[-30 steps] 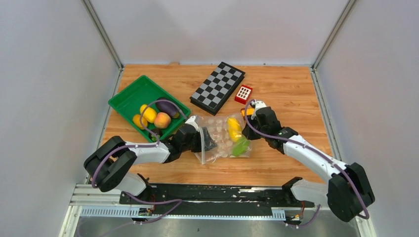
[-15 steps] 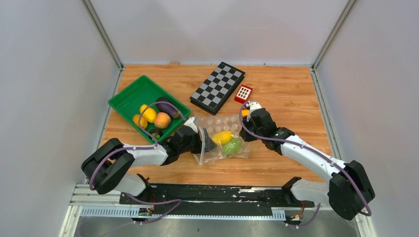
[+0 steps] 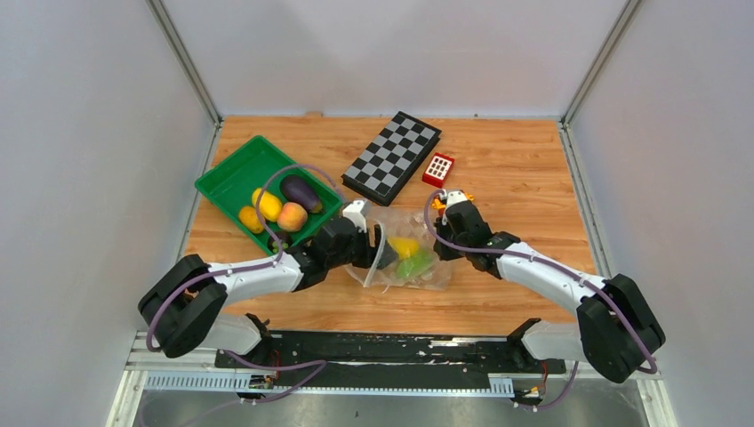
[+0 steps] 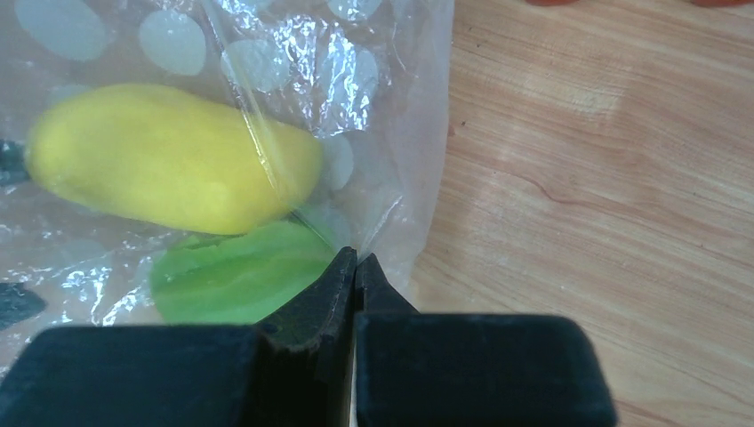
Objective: Open the zip-top bag and remove the fake food
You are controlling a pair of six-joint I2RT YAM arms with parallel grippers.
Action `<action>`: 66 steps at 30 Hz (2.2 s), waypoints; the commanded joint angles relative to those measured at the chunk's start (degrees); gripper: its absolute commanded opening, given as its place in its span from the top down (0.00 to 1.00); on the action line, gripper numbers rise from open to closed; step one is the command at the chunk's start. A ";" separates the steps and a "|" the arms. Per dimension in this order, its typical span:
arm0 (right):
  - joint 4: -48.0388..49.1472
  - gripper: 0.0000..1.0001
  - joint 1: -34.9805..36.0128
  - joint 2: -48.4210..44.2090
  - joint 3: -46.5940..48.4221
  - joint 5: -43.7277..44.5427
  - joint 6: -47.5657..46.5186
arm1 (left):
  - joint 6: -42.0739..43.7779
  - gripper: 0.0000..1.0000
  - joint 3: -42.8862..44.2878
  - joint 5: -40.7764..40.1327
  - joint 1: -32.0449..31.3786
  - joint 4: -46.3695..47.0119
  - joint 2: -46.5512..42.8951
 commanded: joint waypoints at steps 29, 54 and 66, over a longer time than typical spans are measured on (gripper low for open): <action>7.32 1.00 0.06 0.59 -3.30 0.05 -1.49 | 31.69 0.45 13.61 1.36 -1.82 -3.19 14.44; 6.30 1.00 -0.04 -1.69 -4.98 9.72 1.27 | 24.53 0.70 17.46 -21.08 -1.78 -52.13 -18.48; 7.14 1.00 0.03 -1.02 -5.81 10.89 2.48 | 15.62 0.81 23.87 -33.07 12.54 -61.18 -19.60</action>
